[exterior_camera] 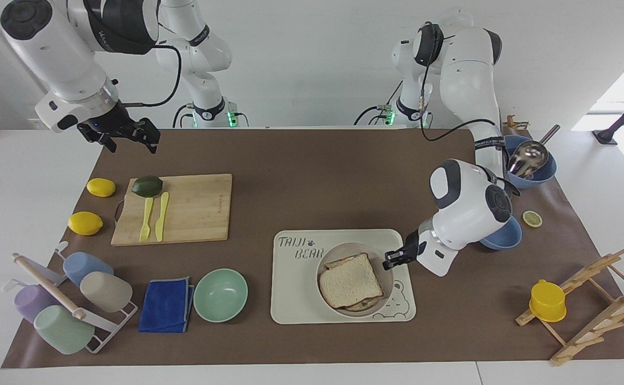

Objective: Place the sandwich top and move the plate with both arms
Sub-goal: 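Slide the plate with the left gripper onto the bear placemat, then open the left gripper and draw it back from the plate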

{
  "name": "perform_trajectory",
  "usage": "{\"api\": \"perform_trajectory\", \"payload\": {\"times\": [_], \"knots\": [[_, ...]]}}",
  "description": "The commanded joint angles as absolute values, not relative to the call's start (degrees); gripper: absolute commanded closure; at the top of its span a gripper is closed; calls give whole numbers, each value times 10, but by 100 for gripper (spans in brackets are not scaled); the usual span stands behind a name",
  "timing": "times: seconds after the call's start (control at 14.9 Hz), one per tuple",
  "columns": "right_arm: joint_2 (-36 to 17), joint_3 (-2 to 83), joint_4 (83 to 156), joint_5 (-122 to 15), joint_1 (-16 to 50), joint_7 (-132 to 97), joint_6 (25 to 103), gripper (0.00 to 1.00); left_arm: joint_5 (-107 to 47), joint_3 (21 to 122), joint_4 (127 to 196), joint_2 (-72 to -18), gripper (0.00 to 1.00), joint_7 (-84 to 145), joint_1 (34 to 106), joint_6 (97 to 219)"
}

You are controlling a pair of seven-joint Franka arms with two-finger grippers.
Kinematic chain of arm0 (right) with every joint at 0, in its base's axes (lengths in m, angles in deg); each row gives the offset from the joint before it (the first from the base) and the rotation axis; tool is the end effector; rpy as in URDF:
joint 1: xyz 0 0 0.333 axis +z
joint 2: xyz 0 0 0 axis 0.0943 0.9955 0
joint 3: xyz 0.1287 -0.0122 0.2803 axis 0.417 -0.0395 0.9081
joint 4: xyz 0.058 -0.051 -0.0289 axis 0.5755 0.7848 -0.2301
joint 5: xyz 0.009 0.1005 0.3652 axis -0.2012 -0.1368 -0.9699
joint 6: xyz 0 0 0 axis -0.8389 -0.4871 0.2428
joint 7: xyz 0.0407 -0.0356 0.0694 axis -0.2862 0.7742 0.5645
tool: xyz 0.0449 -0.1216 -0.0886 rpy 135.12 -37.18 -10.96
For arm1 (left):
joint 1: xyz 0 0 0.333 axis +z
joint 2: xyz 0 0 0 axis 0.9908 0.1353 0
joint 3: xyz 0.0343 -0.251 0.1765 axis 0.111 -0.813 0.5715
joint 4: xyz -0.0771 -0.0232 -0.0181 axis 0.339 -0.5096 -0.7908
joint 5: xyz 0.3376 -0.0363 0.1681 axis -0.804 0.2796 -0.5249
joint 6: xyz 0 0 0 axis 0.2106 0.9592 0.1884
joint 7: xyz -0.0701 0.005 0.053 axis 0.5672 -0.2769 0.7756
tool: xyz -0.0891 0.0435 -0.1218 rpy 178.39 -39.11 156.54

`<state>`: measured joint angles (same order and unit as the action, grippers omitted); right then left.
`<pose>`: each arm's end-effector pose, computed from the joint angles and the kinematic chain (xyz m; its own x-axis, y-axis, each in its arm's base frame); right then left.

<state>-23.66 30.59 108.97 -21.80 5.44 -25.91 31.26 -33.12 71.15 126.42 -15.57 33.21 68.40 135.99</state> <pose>0.5243 -0.0280 0.5299 0.9865 -0.0500 -0.1560 -0.0473 -0.9987 0.0208 0.6873 -0.2445 0.2983 0.9787 0.1688 -0.1166 0.2003 -0.9097 0.3639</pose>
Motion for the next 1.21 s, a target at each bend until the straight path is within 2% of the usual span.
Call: {"api": "perform_trajectory", "payload": {"times": [0.0,0.47,0.67,0.74,0.87,1.14], "knots": [[-243,307,1097,-232,50,-246,309,0,-348,709,1292,-166,100,319,678,1389],[-243,307,1096,-232,50,-246,309,0,-347,708,1353,-189,100,302,668,1430],[-243,307,1096,-232,50,-246,309,0,-347,708,1353,-190,100,293,670,1425],[-243,307,1096,-232,50,-246,309,0,-347,708,1352,-190,95,286,672,1421],[-243,307,1096,-232,50,-246,309,0,-347,708,1348,-190,0,283,675,1418],[-243,307,1096,-232,50,-246,309,0,-350,722,1305,-195,0,282,689,1347]]}}
